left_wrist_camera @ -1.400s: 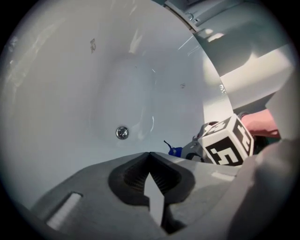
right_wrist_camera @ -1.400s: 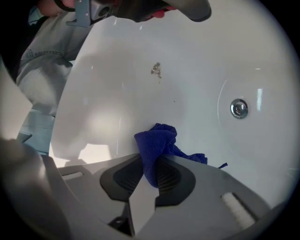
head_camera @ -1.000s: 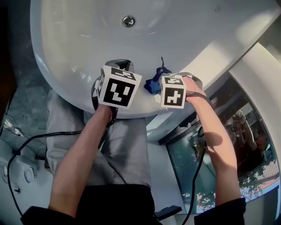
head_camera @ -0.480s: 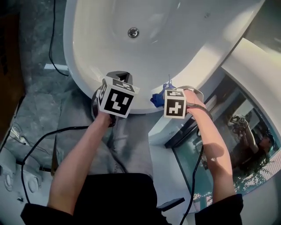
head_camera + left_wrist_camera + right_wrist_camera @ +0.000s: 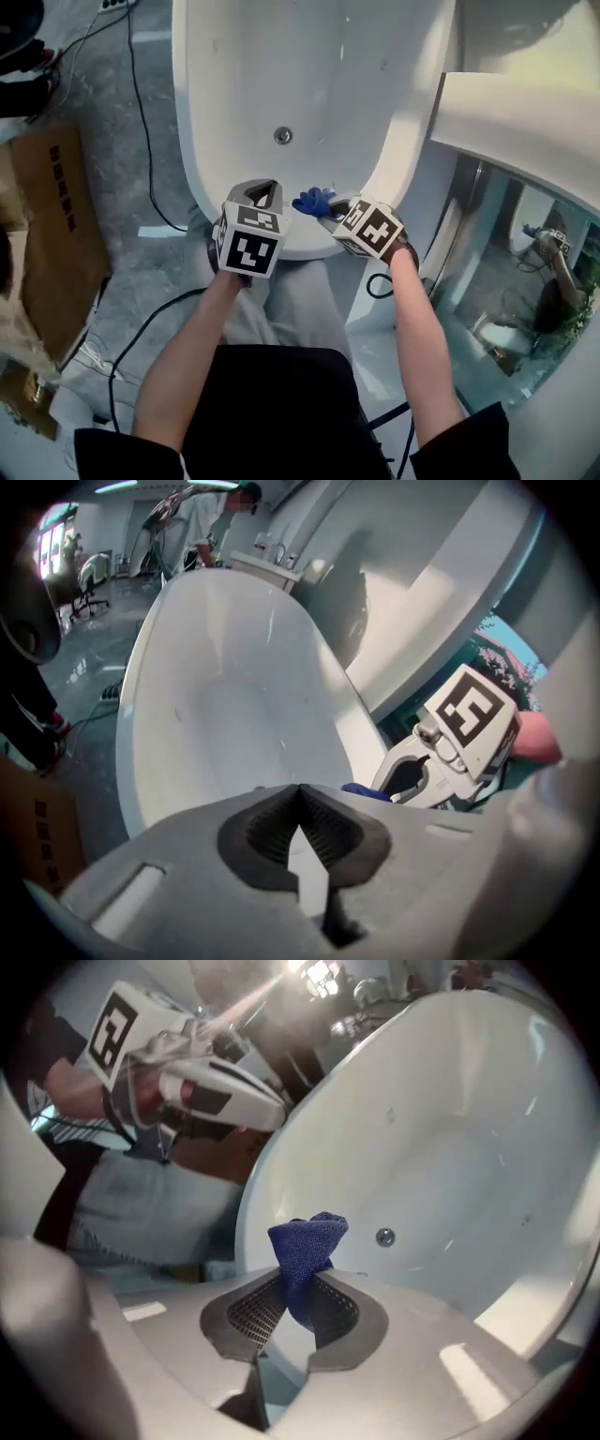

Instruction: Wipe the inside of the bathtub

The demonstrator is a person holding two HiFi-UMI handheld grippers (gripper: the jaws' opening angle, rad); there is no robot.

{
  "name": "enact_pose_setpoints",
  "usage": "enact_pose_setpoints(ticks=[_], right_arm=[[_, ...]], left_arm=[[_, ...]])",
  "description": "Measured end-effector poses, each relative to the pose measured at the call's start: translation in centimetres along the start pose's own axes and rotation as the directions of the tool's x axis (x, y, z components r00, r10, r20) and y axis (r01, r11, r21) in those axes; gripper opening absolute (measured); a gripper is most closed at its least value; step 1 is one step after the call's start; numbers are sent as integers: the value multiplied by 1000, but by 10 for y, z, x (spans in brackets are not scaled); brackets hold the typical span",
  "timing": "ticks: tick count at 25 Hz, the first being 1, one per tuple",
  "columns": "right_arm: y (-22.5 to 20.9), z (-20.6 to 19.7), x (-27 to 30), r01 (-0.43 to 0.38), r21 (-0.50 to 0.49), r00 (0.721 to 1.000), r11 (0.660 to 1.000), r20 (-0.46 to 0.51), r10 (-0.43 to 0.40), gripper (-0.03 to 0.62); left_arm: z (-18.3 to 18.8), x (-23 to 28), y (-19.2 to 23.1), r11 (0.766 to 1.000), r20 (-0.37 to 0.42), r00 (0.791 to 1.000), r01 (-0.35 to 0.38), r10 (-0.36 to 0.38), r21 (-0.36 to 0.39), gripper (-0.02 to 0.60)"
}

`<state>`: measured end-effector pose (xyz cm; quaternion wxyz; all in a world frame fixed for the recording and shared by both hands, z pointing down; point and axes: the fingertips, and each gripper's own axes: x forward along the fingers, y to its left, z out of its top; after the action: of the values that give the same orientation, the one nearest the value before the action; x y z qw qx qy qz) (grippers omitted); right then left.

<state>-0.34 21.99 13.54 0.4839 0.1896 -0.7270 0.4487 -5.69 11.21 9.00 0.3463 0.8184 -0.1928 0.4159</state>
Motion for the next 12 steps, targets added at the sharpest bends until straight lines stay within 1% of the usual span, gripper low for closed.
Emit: enact_pose_setpoints(ticks=[2, 4, 6, 8, 10, 12], right_arm=[[10, 24, -23, 17, 74, 993, 997, 116, -25, 63], [19, 50, -43, 23, 141, 972, 990, 230, -56, 64], [19, 72, -65, 45, 195, 939, 980, 326, -108, 64], [16, 85, -88, 83, 227, 906, 970, 389, -168, 64], [15, 91, -113, 124, 250, 875, 960, 430, -225, 64], [16, 94, -141, 157, 282, 834, 946, 475, -280, 64]], left_arm=[[16, -22, -11, 1000, 30, 1000, -8, 8, 21, 2], [32, -41, -15, 999, 59, 998, -15, 12, 51, 2], [54, -56, -20, 993, 107, 994, 10, -23, 118, 2], [79, -70, -27, 983, 159, 986, 28, -58, 183, 2], [101, -86, -35, 976, 200, 977, 24, -68, 218, 0], [122, -104, -45, 971, 233, 970, 18, -75, 238, 0]])
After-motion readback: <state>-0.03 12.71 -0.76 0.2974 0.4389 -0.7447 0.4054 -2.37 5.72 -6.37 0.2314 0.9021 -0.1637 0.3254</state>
